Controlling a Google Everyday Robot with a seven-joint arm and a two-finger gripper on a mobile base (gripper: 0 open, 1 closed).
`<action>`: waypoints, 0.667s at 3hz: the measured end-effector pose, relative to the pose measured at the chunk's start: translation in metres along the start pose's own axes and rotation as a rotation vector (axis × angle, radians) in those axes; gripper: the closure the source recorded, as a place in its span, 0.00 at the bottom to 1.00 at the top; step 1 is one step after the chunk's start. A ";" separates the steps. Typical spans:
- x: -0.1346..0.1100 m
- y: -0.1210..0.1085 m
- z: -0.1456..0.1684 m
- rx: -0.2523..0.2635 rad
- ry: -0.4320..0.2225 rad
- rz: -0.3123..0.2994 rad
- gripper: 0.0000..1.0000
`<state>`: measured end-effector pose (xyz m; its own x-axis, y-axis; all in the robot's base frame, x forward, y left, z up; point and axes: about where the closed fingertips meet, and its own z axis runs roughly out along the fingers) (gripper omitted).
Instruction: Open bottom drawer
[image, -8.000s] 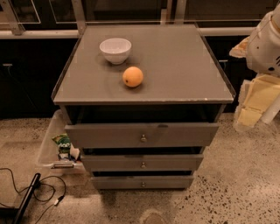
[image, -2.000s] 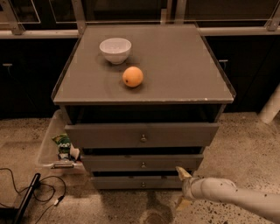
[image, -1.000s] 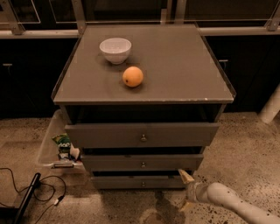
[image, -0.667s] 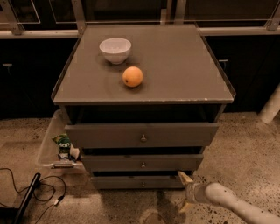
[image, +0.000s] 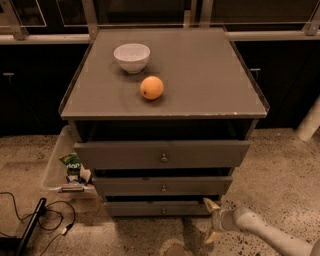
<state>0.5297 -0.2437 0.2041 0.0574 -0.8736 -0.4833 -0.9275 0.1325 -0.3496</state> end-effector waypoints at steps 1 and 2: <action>0.000 -0.009 0.013 -0.016 -0.025 -0.002 0.00; -0.002 -0.013 0.039 -0.069 -0.078 0.006 0.00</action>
Offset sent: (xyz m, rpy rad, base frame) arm 0.0518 0.0184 -0.0449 0.1295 0.1144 0.0914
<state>0.5564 -0.2259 0.1785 0.0776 -0.8331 -0.5477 -0.9509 0.1032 -0.2917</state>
